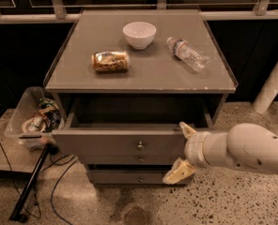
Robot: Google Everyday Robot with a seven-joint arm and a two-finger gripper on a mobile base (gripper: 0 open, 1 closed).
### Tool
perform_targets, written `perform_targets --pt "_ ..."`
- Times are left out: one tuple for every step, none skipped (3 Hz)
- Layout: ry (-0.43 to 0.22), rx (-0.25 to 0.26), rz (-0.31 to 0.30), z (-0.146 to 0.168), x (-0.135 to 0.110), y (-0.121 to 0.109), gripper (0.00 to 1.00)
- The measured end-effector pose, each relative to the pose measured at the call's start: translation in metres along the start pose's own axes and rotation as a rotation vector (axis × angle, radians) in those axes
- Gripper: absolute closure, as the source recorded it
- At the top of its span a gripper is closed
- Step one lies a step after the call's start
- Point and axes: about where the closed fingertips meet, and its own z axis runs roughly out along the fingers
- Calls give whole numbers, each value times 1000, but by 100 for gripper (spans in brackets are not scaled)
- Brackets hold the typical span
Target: Close top drawer
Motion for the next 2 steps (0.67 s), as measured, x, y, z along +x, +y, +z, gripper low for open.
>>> perform_targets --pt "26 16 70 -12 22 9 19" --pt "59 44 111 0 50 -16 42"
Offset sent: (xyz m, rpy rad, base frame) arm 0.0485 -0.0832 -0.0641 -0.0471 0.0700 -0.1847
